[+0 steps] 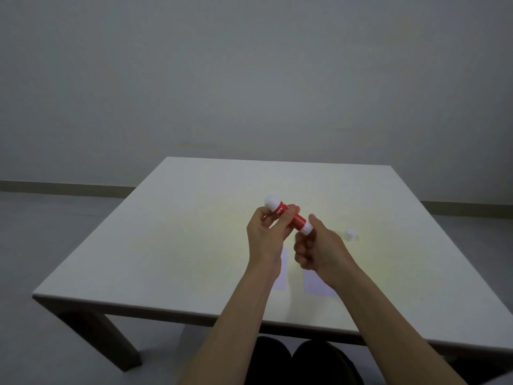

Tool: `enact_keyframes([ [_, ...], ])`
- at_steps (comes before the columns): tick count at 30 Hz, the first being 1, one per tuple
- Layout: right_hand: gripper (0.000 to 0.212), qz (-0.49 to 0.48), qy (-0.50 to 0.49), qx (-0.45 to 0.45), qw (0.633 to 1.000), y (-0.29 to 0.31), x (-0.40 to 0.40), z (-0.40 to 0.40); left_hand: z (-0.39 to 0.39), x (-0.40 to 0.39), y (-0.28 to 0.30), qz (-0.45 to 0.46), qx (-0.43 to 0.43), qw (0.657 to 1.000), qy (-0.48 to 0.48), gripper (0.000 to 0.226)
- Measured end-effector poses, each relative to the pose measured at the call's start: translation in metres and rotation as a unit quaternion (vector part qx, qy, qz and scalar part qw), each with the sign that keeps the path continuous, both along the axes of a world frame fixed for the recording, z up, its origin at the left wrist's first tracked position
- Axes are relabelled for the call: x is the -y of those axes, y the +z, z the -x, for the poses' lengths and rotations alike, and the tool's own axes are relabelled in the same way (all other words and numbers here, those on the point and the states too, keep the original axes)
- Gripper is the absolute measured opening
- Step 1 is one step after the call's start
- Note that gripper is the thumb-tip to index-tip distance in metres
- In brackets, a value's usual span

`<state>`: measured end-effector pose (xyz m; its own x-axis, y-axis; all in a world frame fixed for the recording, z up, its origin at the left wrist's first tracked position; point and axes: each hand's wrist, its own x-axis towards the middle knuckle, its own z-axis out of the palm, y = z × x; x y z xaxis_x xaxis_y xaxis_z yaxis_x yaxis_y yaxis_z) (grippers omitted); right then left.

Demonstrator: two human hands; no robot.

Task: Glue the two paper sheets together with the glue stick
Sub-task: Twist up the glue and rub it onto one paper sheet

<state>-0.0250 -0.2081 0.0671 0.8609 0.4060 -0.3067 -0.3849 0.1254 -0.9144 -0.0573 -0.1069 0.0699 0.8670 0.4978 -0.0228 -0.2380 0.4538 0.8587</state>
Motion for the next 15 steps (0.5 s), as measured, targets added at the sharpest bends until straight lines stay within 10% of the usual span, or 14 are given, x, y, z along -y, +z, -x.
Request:
enact_keyframes([
  [4,0.020,0.009,-0.014,0.210,0.978,-0.003,0.005,0.001,-0.002,-0.003,0.001,0.015,-0.009,1.000,0.012,0.027],
  [10,0.050,-0.017,0.062,-0.119,0.991,0.000,0.008,-0.004,0.003,-0.001,-0.006,-0.037,-0.028,0.999,-0.027,0.015],
  [15,0.058,0.004,0.097,-0.017,0.995,-0.007,0.010,-0.006,0.005,-0.011,-0.011,-0.045,-0.018,0.997,-0.068,0.046],
])
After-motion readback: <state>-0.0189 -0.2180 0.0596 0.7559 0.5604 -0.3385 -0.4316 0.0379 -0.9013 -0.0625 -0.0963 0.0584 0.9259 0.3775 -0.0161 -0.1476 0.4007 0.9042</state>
